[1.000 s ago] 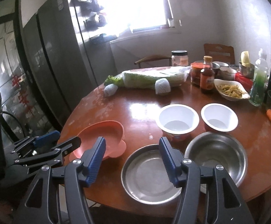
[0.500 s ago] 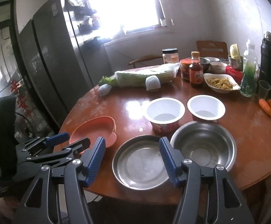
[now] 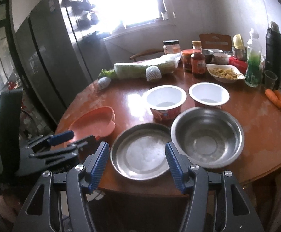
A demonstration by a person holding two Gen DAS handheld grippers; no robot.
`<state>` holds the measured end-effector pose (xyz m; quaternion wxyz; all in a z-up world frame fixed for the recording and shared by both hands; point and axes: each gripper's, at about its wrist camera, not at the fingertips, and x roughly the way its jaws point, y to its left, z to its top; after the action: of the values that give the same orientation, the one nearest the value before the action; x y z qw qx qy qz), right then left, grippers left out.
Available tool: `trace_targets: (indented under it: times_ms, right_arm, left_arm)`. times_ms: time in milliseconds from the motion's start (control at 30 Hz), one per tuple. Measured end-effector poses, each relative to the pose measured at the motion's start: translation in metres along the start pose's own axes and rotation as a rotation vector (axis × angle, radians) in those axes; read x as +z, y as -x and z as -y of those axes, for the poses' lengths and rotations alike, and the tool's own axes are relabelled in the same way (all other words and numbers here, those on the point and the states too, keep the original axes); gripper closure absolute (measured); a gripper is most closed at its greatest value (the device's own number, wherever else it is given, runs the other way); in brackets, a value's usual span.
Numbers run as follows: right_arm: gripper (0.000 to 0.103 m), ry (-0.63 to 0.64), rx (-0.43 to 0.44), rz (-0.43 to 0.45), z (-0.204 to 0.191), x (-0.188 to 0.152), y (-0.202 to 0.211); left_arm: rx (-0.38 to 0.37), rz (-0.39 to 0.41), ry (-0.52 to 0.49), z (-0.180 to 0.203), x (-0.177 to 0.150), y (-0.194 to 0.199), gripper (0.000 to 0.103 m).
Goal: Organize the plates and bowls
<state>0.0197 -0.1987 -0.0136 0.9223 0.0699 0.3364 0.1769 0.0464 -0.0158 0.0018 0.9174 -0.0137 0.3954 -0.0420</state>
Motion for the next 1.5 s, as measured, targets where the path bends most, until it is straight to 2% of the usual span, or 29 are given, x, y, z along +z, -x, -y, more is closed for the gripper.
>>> trace_targets:
  times_ms: [333, 700, 1167, 1500]
  right_arm:
    - [0.041, 0.013, -0.022, -0.075, 0.0, -0.024, -0.016]
    - [0.042, -0.014, -0.07, -0.113, 0.012, -0.036, -0.038]
    - [0.06, -0.037, -0.103, -0.129, 0.029, -0.035, -0.067]
    - [0.067, -0.027, -0.117, -0.128, 0.033, -0.034, -0.079]
  left_arm:
    - [-0.019, -0.032, -0.009, 0.003, -0.008, -0.012, 0.044]
    - [-0.042, -0.072, -0.029, 0.013, -0.013, -0.034, 0.044]
    - [-0.053, -0.109, -0.059, 0.026, -0.014, -0.06, 0.044]
    - [-0.037, -0.126, -0.061, 0.031, -0.016, -0.077, 0.044]
